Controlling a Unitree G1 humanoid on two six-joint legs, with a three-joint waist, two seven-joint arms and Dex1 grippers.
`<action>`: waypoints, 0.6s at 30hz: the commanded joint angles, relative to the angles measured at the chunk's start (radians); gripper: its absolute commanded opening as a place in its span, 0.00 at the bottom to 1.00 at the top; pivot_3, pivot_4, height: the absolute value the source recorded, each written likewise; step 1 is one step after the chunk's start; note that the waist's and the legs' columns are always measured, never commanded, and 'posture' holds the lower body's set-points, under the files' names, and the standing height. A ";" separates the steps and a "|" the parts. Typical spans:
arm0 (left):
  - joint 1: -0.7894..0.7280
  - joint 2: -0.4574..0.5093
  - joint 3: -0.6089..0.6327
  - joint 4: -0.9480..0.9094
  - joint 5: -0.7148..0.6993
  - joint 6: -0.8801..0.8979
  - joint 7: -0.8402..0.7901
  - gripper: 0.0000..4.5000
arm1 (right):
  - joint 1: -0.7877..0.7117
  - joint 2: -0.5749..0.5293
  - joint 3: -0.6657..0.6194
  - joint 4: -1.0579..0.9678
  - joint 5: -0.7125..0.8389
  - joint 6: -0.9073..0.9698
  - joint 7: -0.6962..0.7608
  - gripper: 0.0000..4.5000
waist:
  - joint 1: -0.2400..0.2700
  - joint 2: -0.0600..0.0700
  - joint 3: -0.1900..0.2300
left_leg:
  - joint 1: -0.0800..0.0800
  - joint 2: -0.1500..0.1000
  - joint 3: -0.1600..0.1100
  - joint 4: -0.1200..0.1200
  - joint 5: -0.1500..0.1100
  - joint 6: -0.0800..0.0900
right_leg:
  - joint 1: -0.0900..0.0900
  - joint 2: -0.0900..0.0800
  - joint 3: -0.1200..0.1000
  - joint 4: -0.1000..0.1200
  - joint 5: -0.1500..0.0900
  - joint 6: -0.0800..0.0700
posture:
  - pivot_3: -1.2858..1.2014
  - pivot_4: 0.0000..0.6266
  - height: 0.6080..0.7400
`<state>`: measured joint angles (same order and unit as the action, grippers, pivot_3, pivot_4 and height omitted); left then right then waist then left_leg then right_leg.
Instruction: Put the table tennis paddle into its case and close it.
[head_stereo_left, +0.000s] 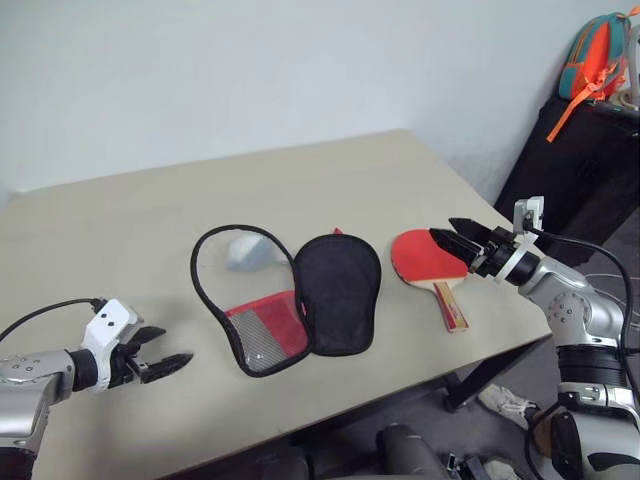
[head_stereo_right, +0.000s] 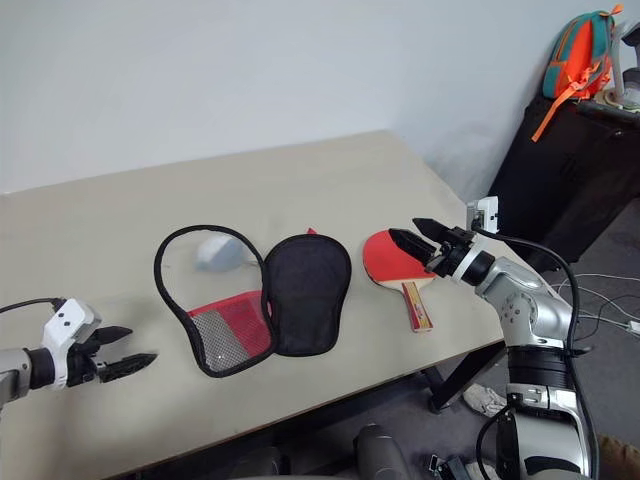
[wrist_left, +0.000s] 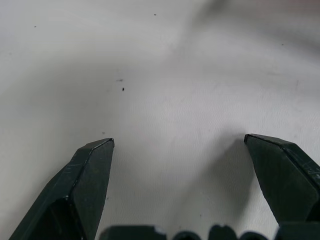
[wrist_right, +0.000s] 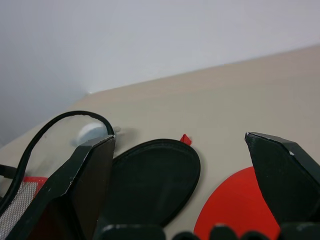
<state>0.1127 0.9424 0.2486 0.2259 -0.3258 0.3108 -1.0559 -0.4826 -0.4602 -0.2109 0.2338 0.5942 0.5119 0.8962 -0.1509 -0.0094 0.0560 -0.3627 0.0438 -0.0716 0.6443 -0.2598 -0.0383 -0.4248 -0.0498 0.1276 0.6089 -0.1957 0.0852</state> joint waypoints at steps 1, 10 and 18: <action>-0.043 -0.004 -0.006 -0.044 0.000 0.008 0.001 0.99 | -0.033 -0.012 -0.020 -0.003 -0.002 -0.041 0.010 1.00 | 0.001 0.000 0.000 | 0.000 0.000 0.000 0.000 0.000 0.000 | 0.000 0.000 0.000 0.000 0.000 0.000 | 0.52 0.00 1.00; -0.050 -0.003 0.012 -0.138 -0.040 0.079 -0.013 0.99 | 0.024 0.010 -0.032 -0.065 0.022 -0.026 -0.028 1.00 | -0.001 -0.001 0.000 | 0.000 0.000 0.000 0.000 0.000 0.000 | 0.000 0.000 0.000 0.000 0.000 0.000 | 0.52 0.00 1.00; -0.005 0.006 0.032 -0.207 -0.050 0.109 -0.023 0.99 | 0.035 0.017 -0.057 -0.049 0.022 -0.038 -0.058 1.00 | 0.000 -0.001 0.000 | 0.000 0.000 0.000 0.000 0.000 0.000 | 0.000 0.000 0.000 0.000 0.000 0.000 | 0.52 0.00 1.00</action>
<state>0.1155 0.9255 0.2445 0.0459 -0.3660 0.4207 -1.0770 -0.4275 -0.4460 -0.2411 0.2173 0.5975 0.4947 0.8428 -0.1513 -0.0106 0.0563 -0.3623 0.0438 -0.0715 0.6449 -0.2597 -0.0382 -0.4240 -0.0498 0.1278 0.6092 -0.1956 0.0852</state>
